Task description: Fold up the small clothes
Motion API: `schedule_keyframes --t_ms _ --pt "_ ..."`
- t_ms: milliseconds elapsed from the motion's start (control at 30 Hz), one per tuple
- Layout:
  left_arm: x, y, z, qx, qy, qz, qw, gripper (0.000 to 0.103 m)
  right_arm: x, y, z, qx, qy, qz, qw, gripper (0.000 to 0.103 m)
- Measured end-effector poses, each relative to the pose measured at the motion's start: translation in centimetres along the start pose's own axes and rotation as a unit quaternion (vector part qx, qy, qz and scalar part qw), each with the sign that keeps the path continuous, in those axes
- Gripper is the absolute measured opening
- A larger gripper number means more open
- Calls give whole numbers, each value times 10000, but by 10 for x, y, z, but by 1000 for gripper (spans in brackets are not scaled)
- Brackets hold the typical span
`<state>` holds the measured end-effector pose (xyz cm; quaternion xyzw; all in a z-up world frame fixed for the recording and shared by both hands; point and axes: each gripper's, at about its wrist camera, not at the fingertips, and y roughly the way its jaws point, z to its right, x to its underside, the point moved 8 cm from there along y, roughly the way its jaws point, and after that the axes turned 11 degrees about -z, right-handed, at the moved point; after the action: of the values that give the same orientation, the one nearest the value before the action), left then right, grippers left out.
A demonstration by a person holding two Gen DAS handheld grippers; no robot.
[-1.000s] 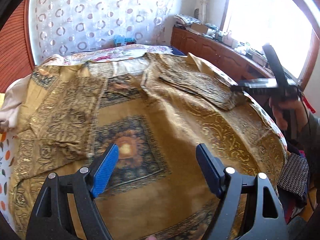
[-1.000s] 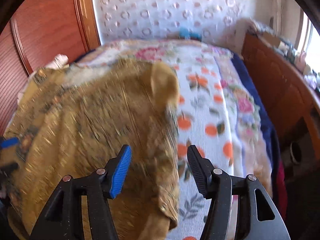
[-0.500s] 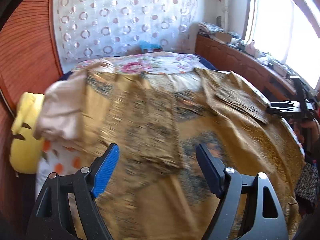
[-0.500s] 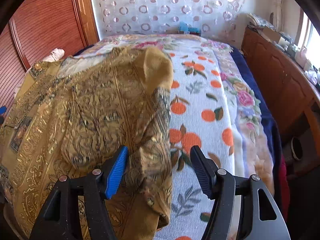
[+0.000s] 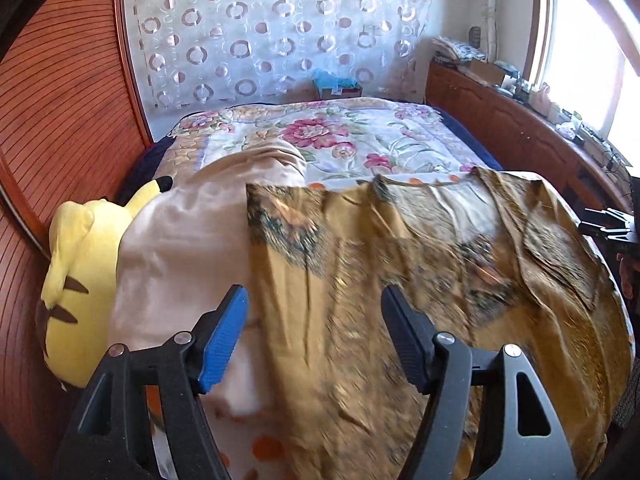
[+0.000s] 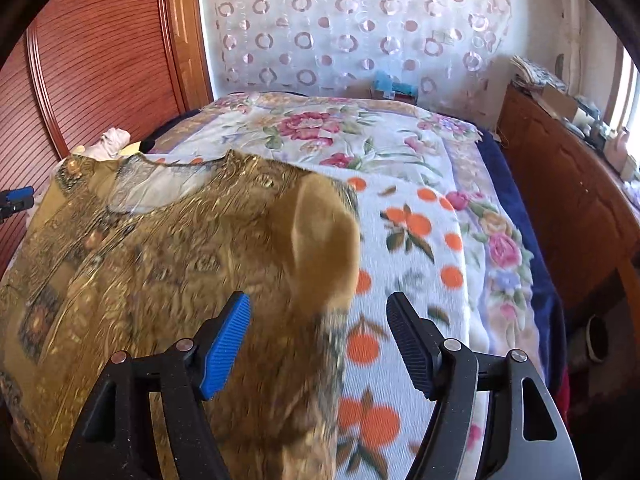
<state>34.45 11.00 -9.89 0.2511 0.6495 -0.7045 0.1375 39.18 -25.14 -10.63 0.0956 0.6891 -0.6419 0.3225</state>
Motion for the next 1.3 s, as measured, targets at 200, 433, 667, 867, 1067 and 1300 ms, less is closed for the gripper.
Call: schedule_keyframes --t_ms 200,433,667,867,1067,1300 --pt "-21 22 -16 -41 48 -147 9999 70 -30 31 8 -6 -131 -179 9998 73" --pt "-30 37 -15 56 211 -241 9995 62 -49 59 22 -60 -74 -324 9994 73" --pt "-35 48 -18 33 260 -326 9991 62 -64 76 23 -100 -113 -436 9989 73" --pt "-36 46 -15 -10 370 -241 9990 53 -70 79 13 -143 -247 -396 9988 72" --pt "-38 46 -17 -72 373 -221 9990 46 -68 82 16 -170 -250 -357 9989 72" --pt "-40 35 -5 -40 547 -92 9985 32 -68 81 13 -186 -290 -385 9987 65"
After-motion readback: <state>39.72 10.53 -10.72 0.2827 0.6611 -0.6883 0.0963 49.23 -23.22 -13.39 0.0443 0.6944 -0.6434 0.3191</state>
